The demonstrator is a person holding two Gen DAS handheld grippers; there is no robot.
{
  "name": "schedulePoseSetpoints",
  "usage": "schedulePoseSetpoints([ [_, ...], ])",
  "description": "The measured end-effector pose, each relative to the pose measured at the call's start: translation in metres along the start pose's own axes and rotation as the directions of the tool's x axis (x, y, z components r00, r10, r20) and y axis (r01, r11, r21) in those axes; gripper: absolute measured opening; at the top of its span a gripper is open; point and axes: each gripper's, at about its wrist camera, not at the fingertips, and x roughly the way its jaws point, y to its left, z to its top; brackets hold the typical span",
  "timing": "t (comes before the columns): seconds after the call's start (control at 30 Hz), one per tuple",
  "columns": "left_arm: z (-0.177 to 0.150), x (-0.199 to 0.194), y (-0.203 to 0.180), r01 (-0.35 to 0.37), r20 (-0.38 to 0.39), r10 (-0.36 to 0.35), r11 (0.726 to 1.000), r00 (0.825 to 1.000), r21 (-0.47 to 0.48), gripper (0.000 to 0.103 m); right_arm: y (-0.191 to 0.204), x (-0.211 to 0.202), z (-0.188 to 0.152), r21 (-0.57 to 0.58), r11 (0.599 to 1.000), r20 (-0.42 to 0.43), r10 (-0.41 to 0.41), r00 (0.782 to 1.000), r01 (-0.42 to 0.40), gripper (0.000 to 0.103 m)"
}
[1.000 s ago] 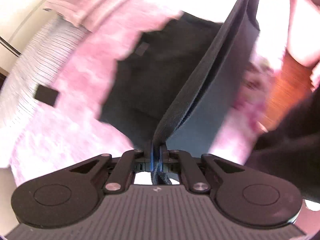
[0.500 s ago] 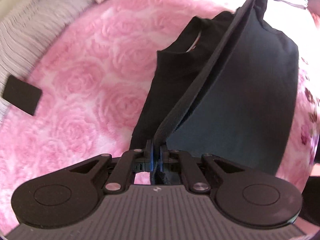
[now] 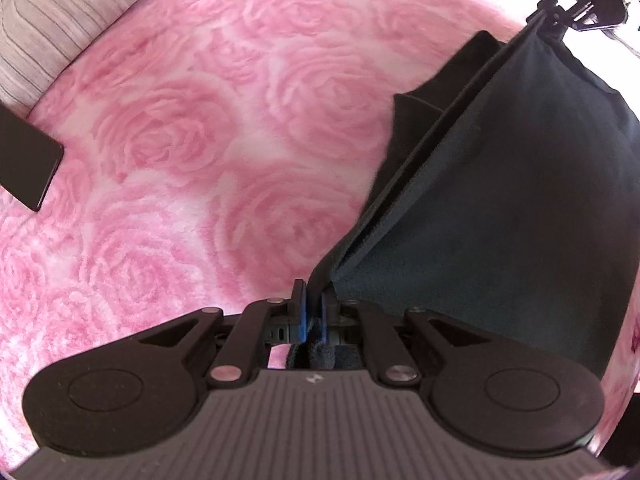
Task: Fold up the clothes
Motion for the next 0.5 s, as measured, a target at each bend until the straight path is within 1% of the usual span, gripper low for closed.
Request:
schedulePoseSetpoints([
  [0.1, 0.0, 0.008, 0.006, -0.008, -0.004, 0.008, 0.999, 1.0, -0.039, 0.014, -0.012, 0.009, -0.003, 0.061, 0.998, 0.018, 0.023, 1.0, -0.024, 0.002],
  [0.17, -0.004, 0.007, 0.01, -0.013, 0.017, 0.015, 0.997, 1.0, -0.08, 0.024, -0.02, 0.014, -0.006, 0.118, 0.992, 0.032, 0.043, 0.999, -0.046, 0.002],
  [0.23, -0.011, 0.005, 0.015, -0.007, 0.04, 0.012, 0.991, 0.999, -0.131, 0.028, -0.026, 0.014, -0.01, 0.183, 0.98, 0.056, 0.064, 0.996, -0.073, 0.002],
  [0.33, -0.025, -0.002, 0.024, 0.027, 0.079, -0.01, 0.975, 0.997, -0.22, 0.028, -0.029, 0.009, -0.018, 0.255, 0.962, 0.099, 0.075, 0.992, -0.098, 0.002],
  [0.4, -0.034, -0.006, 0.028, 0.036, 0.097, -0.011, 0.964, 0.995, -0.262, 0.027, -0.029, 0.005, -0.022, 0.295, 0.949, 0.121, 0.075, 0.99, -0.108, 0.002],
  [0.5, -0.041, -0.007, 0.032, 0.048, 0.117, -0.01, 0.945, 0.993, -0.324, 0.027, -0.027, 0.002, -0.024, 0.325, 0.941, 0.133, 0.059, 0.989, -0.099, 0.004],
])
